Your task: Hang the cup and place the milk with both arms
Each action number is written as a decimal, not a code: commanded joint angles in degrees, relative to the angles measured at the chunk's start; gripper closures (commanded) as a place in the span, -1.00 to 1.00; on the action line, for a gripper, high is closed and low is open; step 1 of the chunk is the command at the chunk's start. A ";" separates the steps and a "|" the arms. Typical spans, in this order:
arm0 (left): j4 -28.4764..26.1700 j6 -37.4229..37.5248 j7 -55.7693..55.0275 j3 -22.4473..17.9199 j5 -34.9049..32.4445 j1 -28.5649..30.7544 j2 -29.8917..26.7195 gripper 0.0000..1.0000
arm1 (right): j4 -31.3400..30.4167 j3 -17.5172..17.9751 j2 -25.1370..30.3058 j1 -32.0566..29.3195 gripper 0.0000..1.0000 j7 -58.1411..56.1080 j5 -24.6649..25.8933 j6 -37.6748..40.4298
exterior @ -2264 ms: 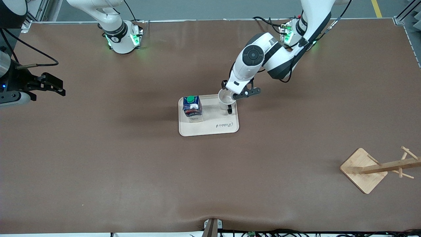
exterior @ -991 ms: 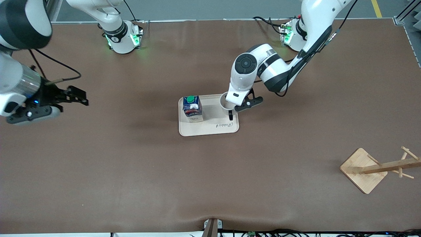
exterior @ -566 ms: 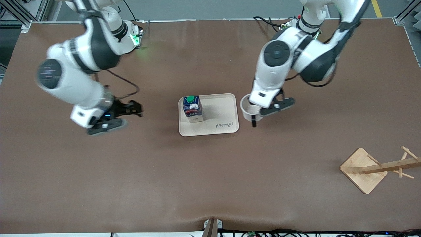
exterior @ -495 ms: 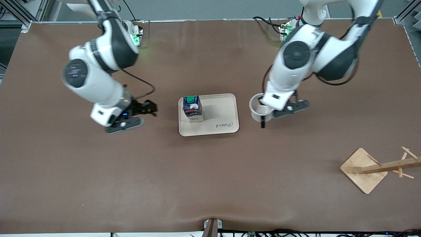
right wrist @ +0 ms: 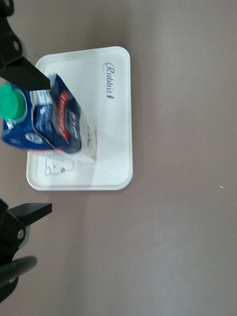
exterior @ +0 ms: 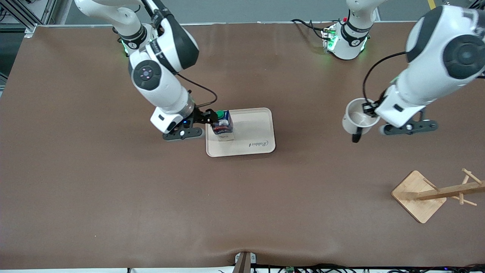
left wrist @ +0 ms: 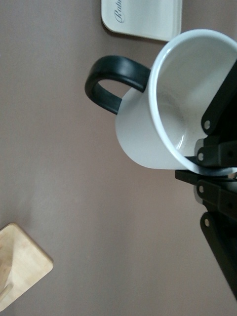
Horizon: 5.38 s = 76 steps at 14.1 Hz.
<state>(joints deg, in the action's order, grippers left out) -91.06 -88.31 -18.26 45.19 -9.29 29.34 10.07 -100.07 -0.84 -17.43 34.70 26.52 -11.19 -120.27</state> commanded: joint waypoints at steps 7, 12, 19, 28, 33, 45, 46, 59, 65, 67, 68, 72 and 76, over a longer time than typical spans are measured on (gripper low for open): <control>3.69 -2.12 25.63 0.16 -0.82 16.26 0.65 1.00 | 1.98 -0.74 -3.66 4.85 -1.00 6.08 -0.33 0.91; 3.87 -9.06 33.55 -0.36 -0.56 20.67 4.96 1.00 | 2.25 -0.83 -6.21 7.05 -1.00 7.49 0.11 -0.05; 7.30 -13.29 33.55 -1.69 -0.64 20.23 10.14 1.00 | 8.20 -0.91 -7.87 4.68 0.35 5.83 -0.15 9.13; 7.47 -18.12 34.34 -3.62 -0.56 20.41 13.13 1.00 | 21.48 -0.91 -7.62 -2.50 1.00 5.65 0.03 29.11; 7.47 -20.94 37.50 -5.20 -0.56 20.41 14.19 1.00 | 25.27 -1.09 -7.36 -11.83 1.00 -5.92 0.37 35.54; 11.51 -23.84 40.68 -6.08 -4.51 18.22 17.97 -0.99 | 17.91 -1.09 -0.52 -30.74 1.00 -32.14 13.80 38.44; 11.52 -23.32 39.02 -5.99 -4.51 18.12 17.71 -1.00 | 15.54 -1.09 0.98 -31.35 1.00 -32.41 15.74 38.18; 11.25 -3.46 8.15 2.62 -4.86 12.93 4.88 -1.00 | -19.36 -0.91 10.93 -41.90 1.00 -34.34 9.18 6.20; 11.52 0.24 8.33 2.53 -3.98 13.02 -0.48 -1.00 | -25.35 -1.00 11.28 -43.66 0.45 -34.61 7.76 -4.54; 11.86 0.94 8.59 2.53 -3.81 12.94 -1.28 -1.00 | -25.09 -1.09 11.45 -44.19 -0.14 -34.43 7.76 -3.75; 12.21 0.94 8.85 2.45 -3.11 12.85 -2.23 -1.00 | -25.17 -1.09 11.97 -44.19 -0.60 -34.43 7.76 -3.22; 11.43 1.65 9.03 -5.77 2.24 5.33 -6.89 -1.00 | -25.26 -1.00 13.03 -44.19 -1.00 -34.61 7.67 -2.96; 11.16 3.93 9.03 -24.24 4.54 -12.08 -8.13 -1.00 | -25.26 -0.91 13.56 -44.10 -1.00 -34.78 7.58 -1.02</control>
<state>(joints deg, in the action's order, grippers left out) -78.99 -85.28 -10.06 27.20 -6.26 22.52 3.15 -124.10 -2.70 -5.75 -8.31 -8.37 -3.55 -121.93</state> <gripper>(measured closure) 0.000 0.000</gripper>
